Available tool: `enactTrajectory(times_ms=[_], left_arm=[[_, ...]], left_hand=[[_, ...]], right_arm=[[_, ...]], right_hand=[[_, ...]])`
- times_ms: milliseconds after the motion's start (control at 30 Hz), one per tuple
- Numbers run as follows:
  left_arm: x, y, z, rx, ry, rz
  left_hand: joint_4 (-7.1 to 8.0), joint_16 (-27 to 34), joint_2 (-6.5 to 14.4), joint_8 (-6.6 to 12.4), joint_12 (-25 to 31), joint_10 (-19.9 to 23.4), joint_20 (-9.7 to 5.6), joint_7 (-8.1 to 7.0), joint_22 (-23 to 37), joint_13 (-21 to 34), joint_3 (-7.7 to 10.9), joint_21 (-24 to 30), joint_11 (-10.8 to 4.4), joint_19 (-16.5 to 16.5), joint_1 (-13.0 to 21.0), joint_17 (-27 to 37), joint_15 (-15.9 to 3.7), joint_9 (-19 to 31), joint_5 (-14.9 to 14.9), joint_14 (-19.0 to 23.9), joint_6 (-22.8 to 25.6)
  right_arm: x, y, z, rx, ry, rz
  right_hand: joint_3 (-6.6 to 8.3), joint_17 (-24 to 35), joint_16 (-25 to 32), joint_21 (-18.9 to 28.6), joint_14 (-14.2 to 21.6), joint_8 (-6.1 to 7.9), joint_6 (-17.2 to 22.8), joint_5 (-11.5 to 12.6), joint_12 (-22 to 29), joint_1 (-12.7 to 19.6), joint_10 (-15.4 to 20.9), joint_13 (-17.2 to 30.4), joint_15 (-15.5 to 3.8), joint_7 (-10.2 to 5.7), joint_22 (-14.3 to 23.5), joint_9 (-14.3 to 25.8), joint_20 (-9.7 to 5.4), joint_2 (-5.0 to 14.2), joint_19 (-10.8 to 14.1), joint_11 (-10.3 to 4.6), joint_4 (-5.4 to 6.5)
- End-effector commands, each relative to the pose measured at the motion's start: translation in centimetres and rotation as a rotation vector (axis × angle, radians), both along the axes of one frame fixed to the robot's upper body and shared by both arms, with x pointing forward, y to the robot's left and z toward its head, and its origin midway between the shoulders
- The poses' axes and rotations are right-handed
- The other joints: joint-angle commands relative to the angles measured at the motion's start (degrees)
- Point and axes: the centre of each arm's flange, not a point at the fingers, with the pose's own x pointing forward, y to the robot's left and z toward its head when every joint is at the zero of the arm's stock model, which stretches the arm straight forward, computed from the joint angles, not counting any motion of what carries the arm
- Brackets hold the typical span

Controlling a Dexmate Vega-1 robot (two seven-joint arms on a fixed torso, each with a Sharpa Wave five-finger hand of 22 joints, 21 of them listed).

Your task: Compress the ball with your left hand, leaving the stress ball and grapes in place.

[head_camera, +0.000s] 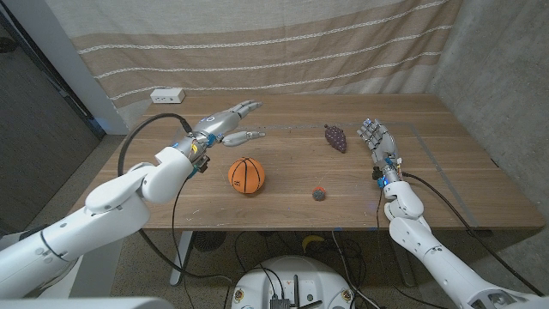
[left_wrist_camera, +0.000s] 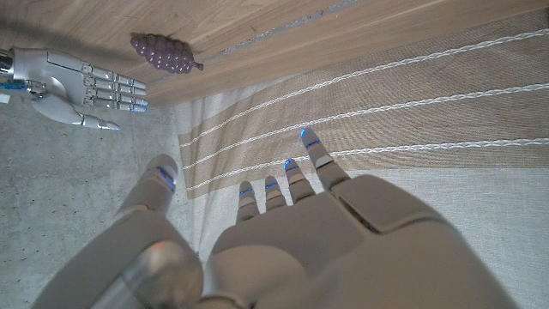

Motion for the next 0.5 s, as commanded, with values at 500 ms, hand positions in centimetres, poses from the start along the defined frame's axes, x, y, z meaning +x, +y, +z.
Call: enactTrajectory(times_ms=[500], left_arm=[[-0.26,-0.69,-2.15,-0.013,0.069,0.079]], left_hand=[[-0.23,-0.2,-3.8,0.43,0.3,-0.9,1.35,-0.98,0.1,0.3,-1.56,-0.2,-0.27,1.4,0.3,0.2,1.09,0.1,0.2,-0.4,-1.7]], right_arm=[[-1.41,-0.37,-0.16,-0.029,-0.004,-0.003]], right_hand=[[0.03,0.1,0.1,-0.1,0.1,-0.11,0.5,0.5,0.0,-0.3,0.7,0.1,0.20,0.25,0.2,0.2,0.28,0.39,0.3,0.22,-0.29]])
